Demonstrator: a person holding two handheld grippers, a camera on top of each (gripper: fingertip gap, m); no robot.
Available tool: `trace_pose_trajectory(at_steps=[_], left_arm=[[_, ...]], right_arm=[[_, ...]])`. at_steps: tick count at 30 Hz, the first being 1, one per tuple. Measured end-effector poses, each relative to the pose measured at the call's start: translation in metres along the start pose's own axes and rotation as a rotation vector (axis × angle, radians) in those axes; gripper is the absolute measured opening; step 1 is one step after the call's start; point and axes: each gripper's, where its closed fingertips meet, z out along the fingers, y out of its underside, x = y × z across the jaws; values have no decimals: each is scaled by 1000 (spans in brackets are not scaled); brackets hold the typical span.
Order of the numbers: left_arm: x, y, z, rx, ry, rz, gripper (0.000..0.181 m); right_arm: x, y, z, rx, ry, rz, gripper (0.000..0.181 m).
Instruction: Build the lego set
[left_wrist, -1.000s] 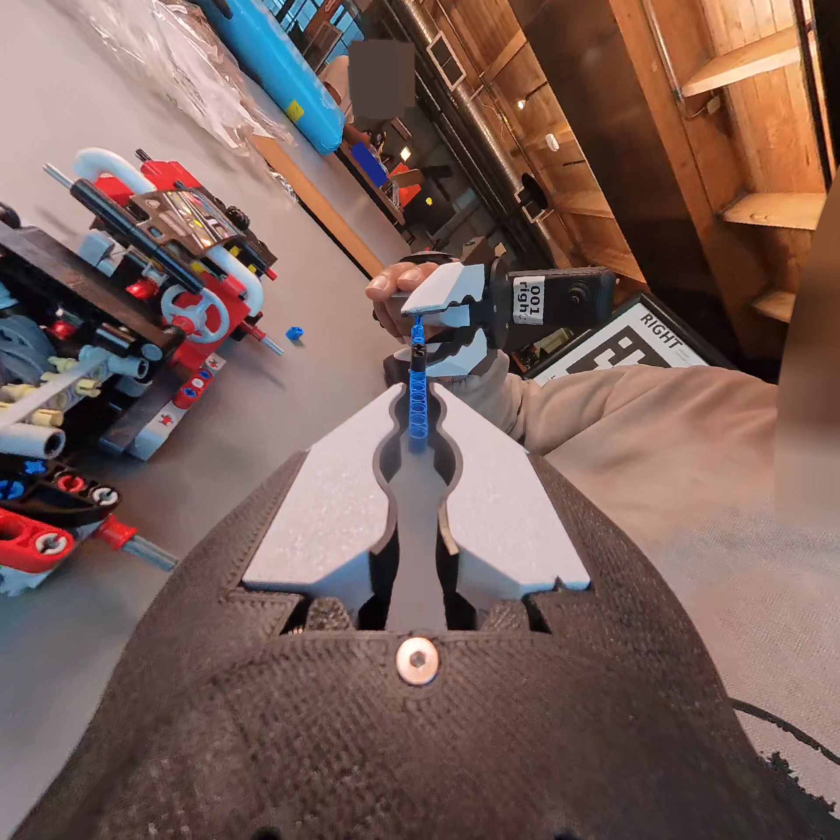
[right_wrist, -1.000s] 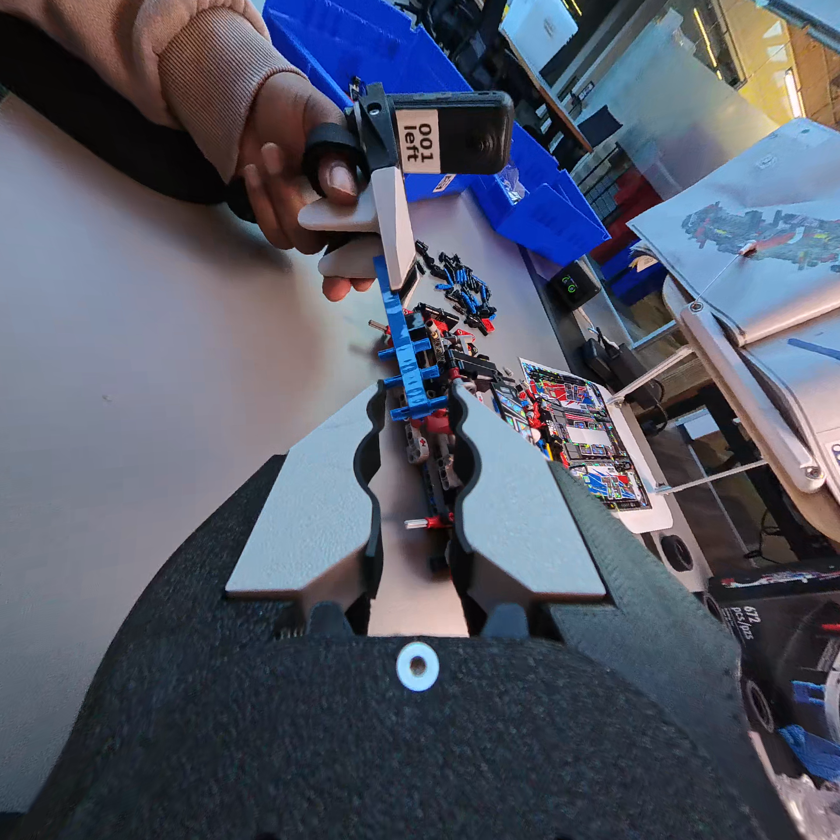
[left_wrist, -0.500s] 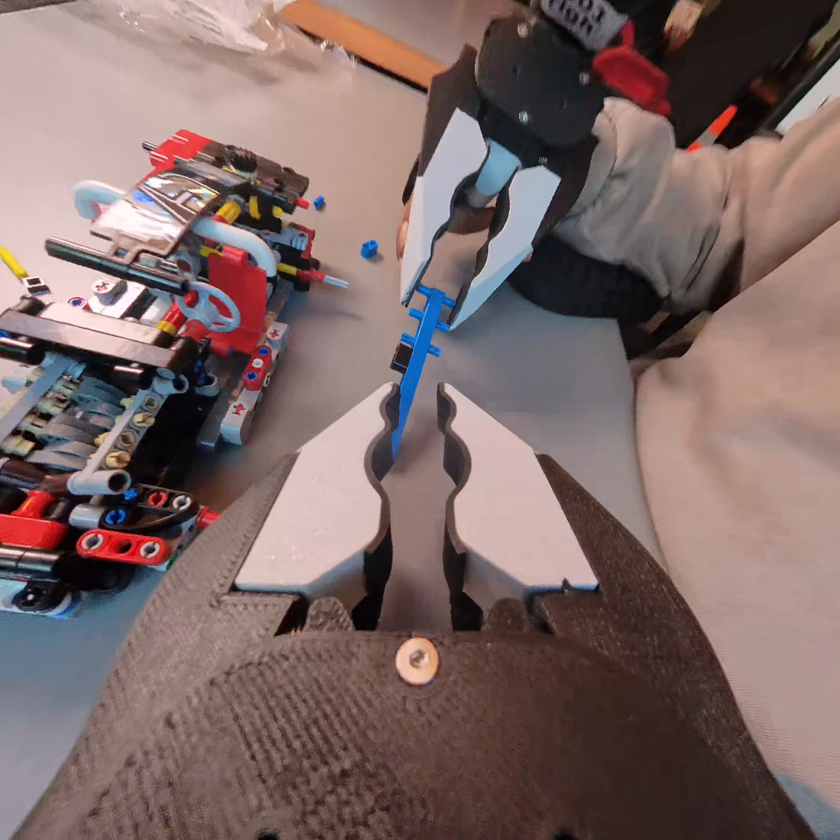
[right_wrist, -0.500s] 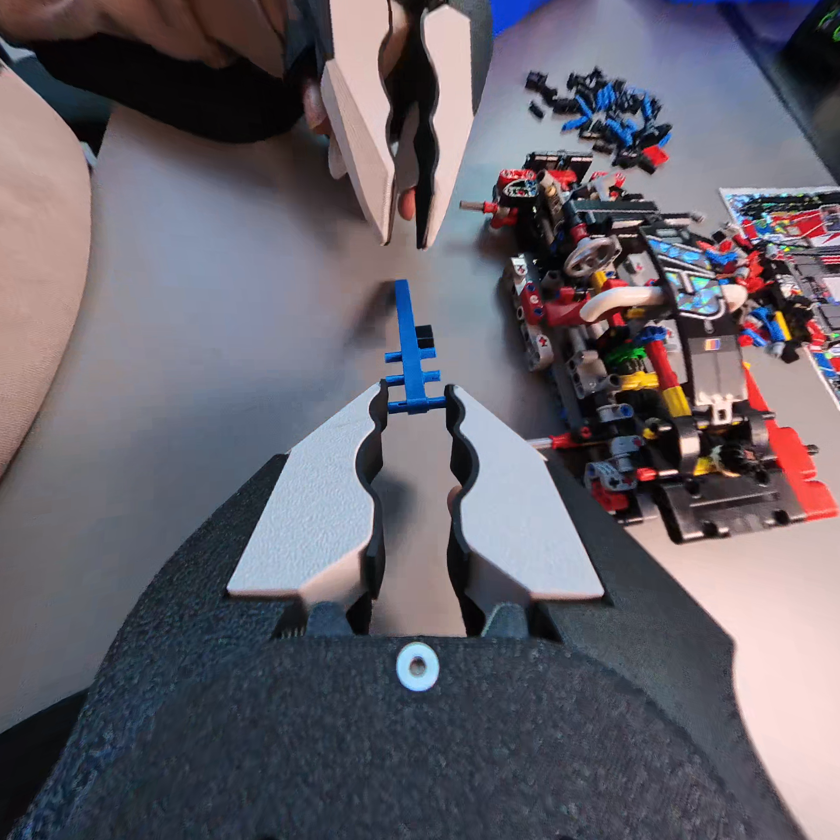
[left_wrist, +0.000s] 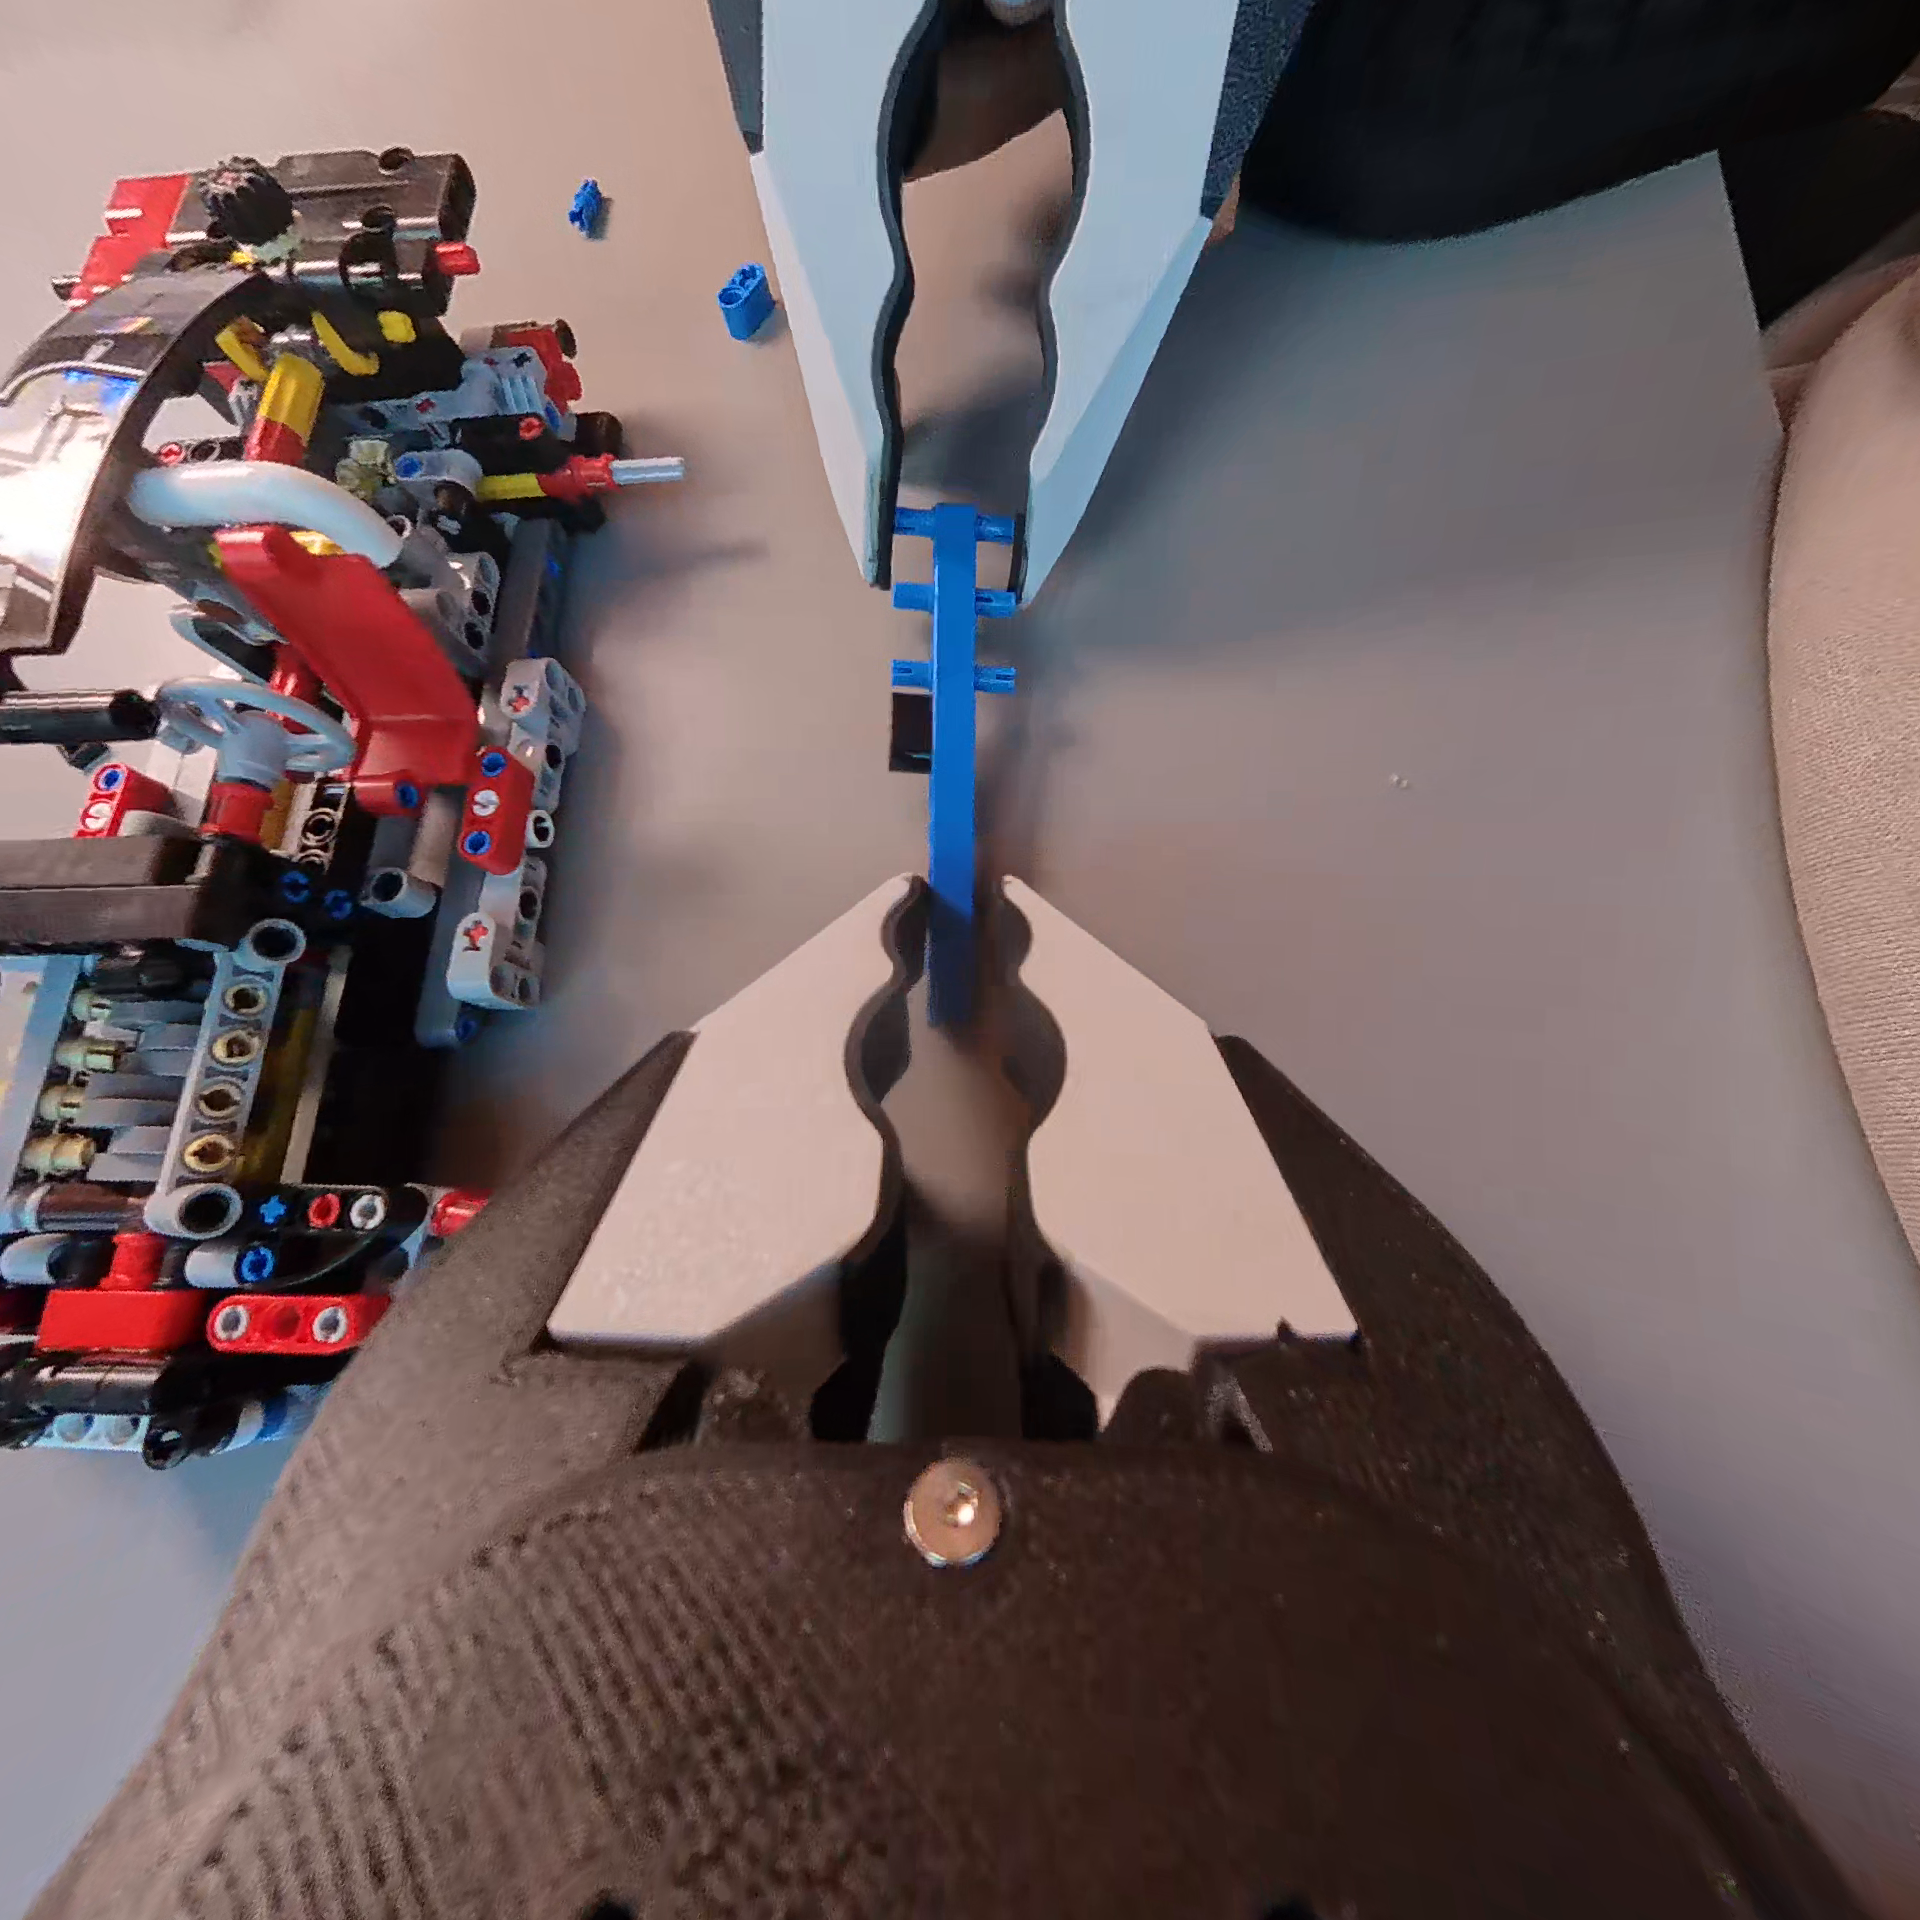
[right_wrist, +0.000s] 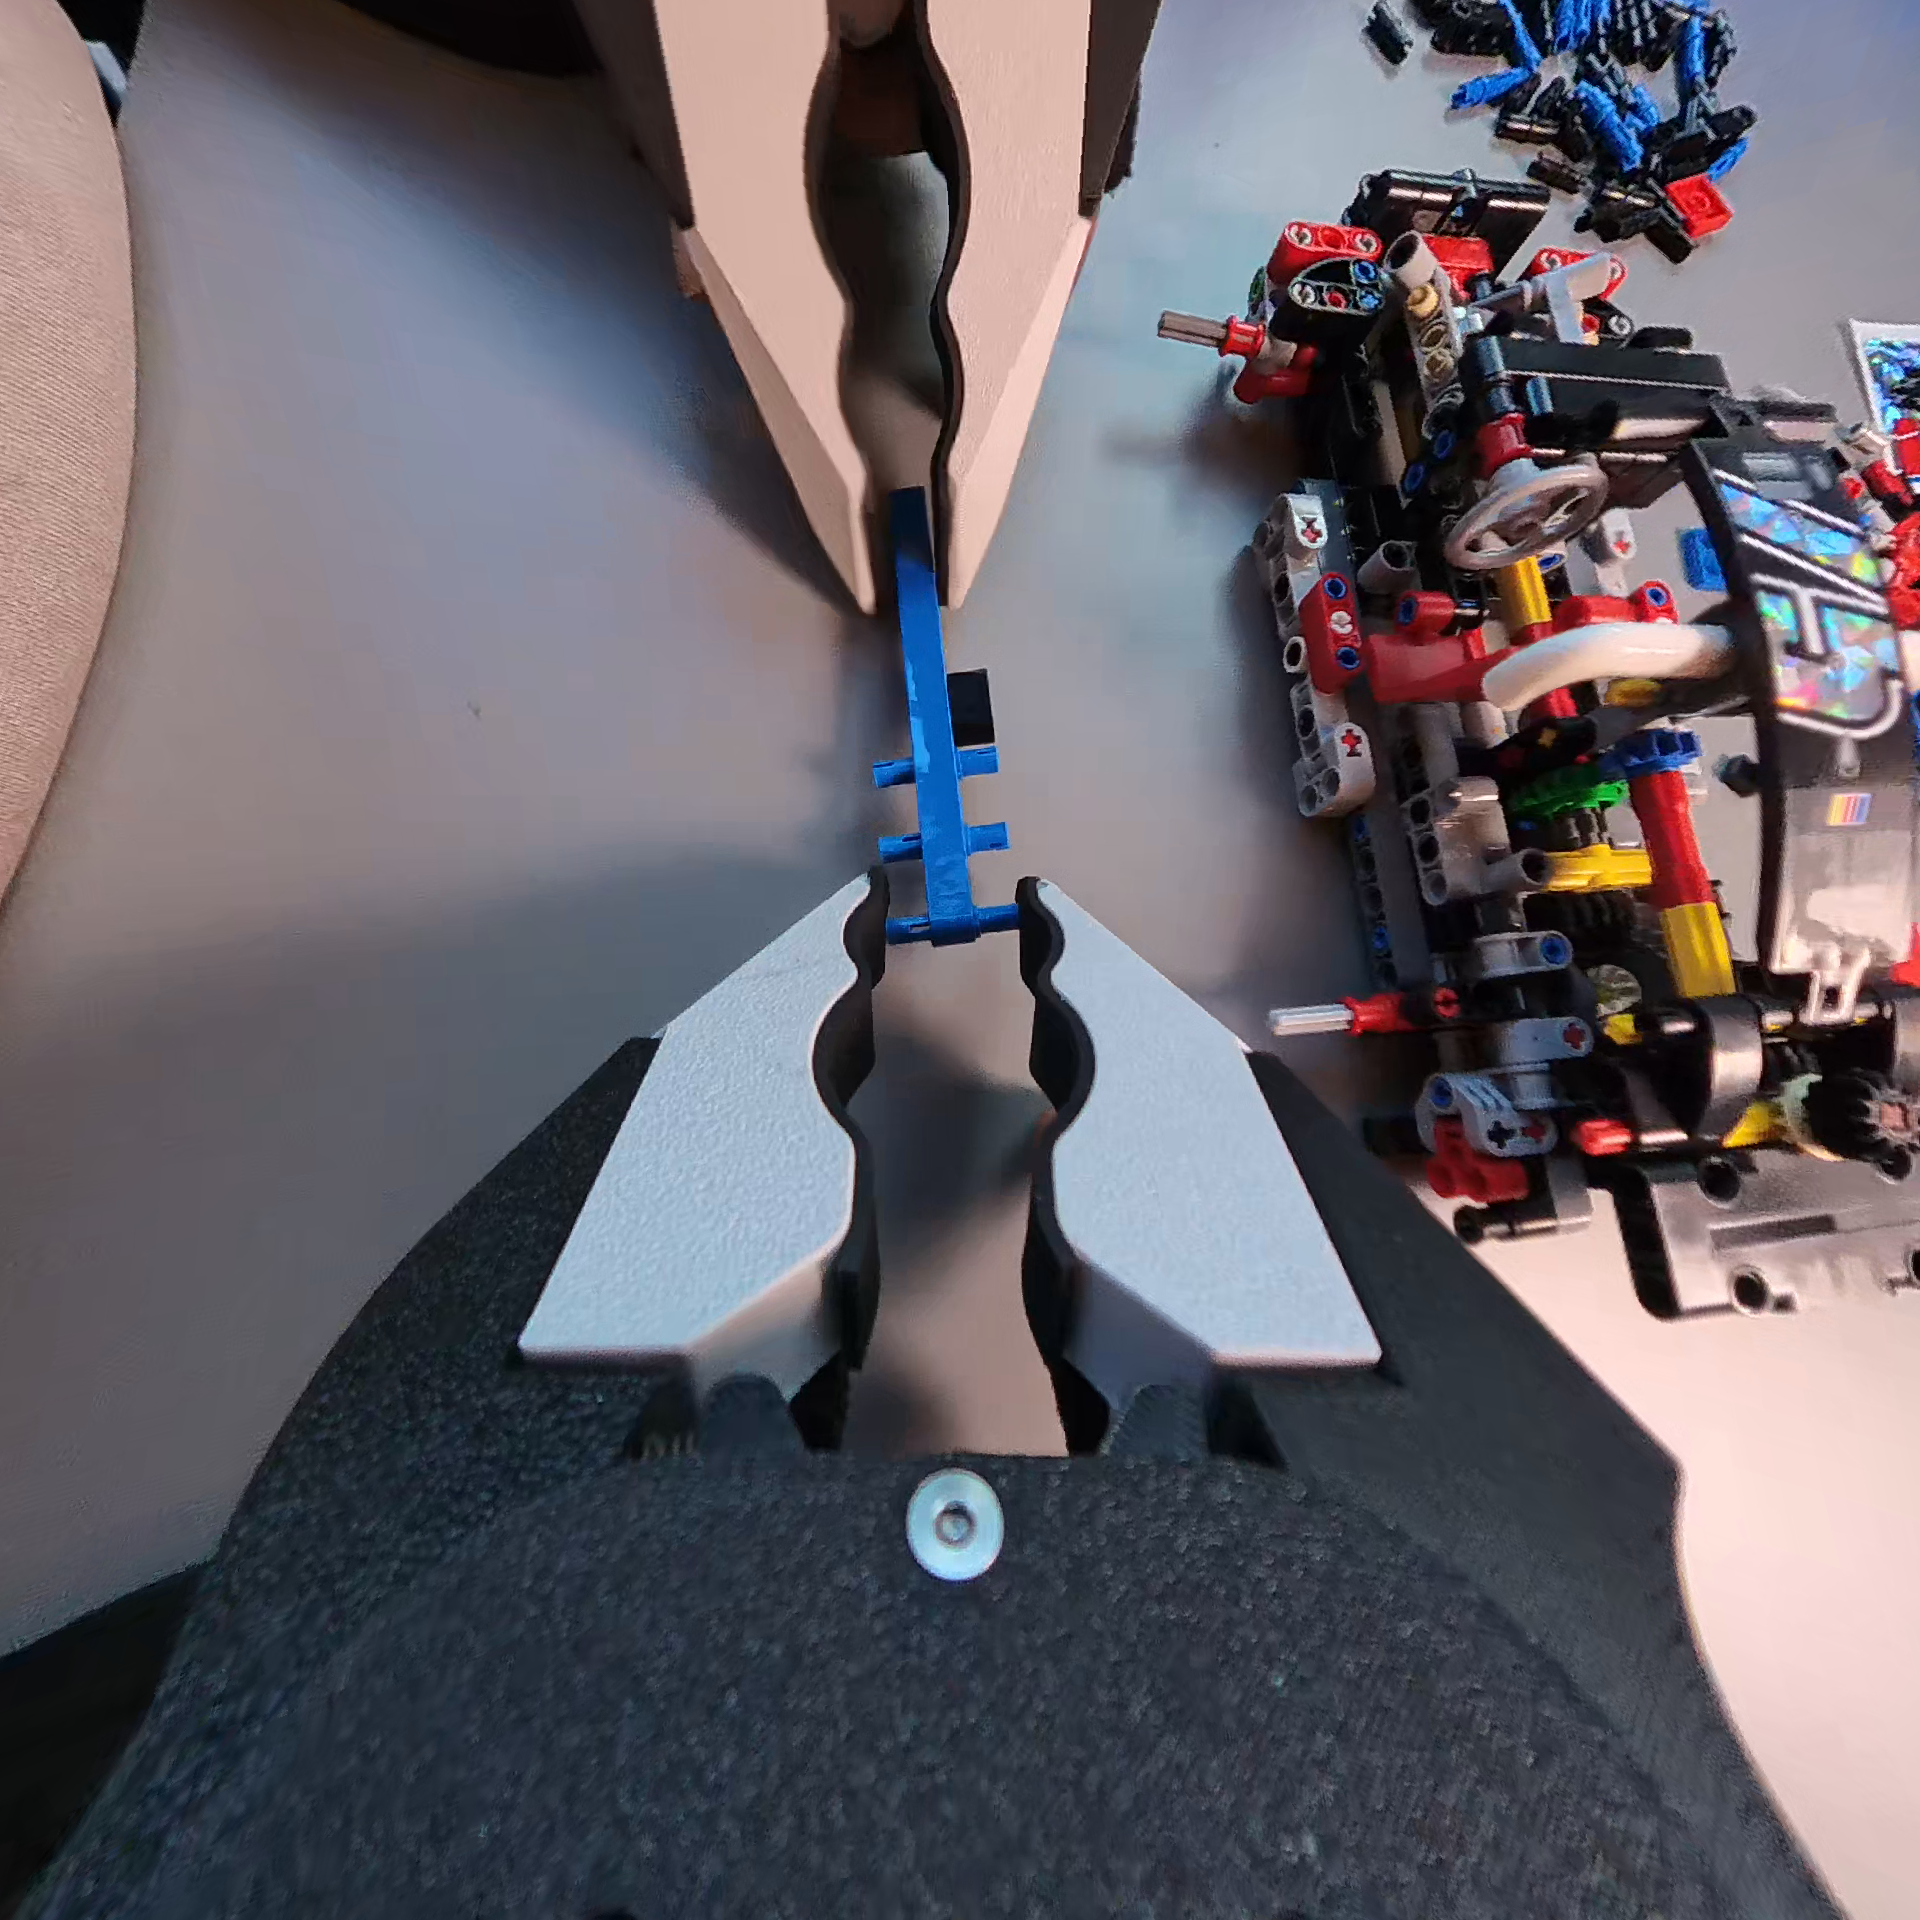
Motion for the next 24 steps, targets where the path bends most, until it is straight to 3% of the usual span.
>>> trace_pose_trajectory(at_steps=[4, 8, 14, 17, 21, 24], left_arm=[[-1, 3, -2, -22, 2, 12, 6], [-6, 9, -9, -45, -12, 28, 6], [-21, 26, -26, -80, -20, 4, 6], [-23, 28, -30, -62, -13, -14, 13], [-26, 12, -37, 48, 1, -65, 26], [-36, -1, -42, 134, -36, -98, 28]], right_arm=[[0, -5, -1, 34, 10, -3, 23], [11, -20, -16, 168, 29, 63, 27], [70, -35, -70, 447, 250, 233, 28], [99, -8, -91, 409, 374, 303, 27], [120, 53, -112, 168, 528, 328, 17], [100, 72, -104, 119, 379, 401, 17]])
